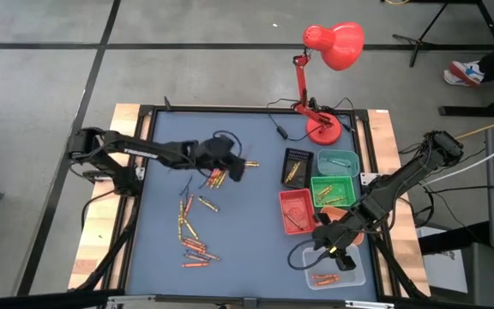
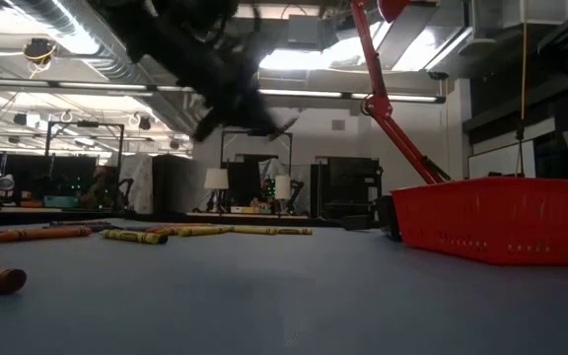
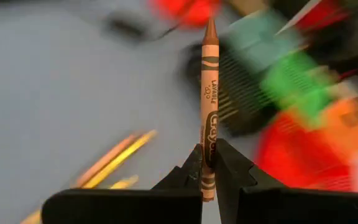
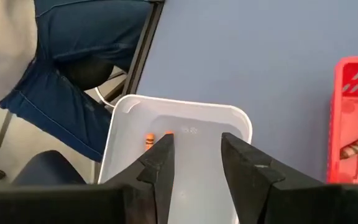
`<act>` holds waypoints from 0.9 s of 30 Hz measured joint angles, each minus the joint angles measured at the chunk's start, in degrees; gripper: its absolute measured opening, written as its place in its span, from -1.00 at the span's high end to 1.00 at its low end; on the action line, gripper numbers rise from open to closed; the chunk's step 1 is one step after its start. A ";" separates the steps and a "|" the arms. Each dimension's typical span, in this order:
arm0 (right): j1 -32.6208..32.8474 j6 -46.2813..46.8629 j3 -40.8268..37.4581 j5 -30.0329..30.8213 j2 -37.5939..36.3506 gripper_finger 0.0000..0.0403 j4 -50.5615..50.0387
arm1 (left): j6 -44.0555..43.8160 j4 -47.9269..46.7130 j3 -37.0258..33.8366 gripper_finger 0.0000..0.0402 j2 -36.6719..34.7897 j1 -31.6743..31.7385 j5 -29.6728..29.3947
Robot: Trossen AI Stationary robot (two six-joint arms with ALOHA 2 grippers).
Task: Sort crayons
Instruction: Put the brown crayon into the red basket
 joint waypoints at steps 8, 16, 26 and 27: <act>0.00 -4.52 0.00 8.36 0.00 0.35 0.21 | 6.82 36.69 0.02 0.99 12.46 -10.31 -6.62; 0.00 -7.49 0.00 10.28 -0.01 0.35 0.07 | 9.36 51.01 6.65 0.99 26.97 -15.43 -6.74; 0.00 -7.64 0.00 14.11 0.00 0.35 -0.73 | 17.41 47.59 20.27 0.91 39.37 -16.67 -6.00; 0.00 -7.64 0.00 14.10 0.00 0.35 -0.75 | 17.63 47.26 20.88 0.89 39.97 -16.63 -6.01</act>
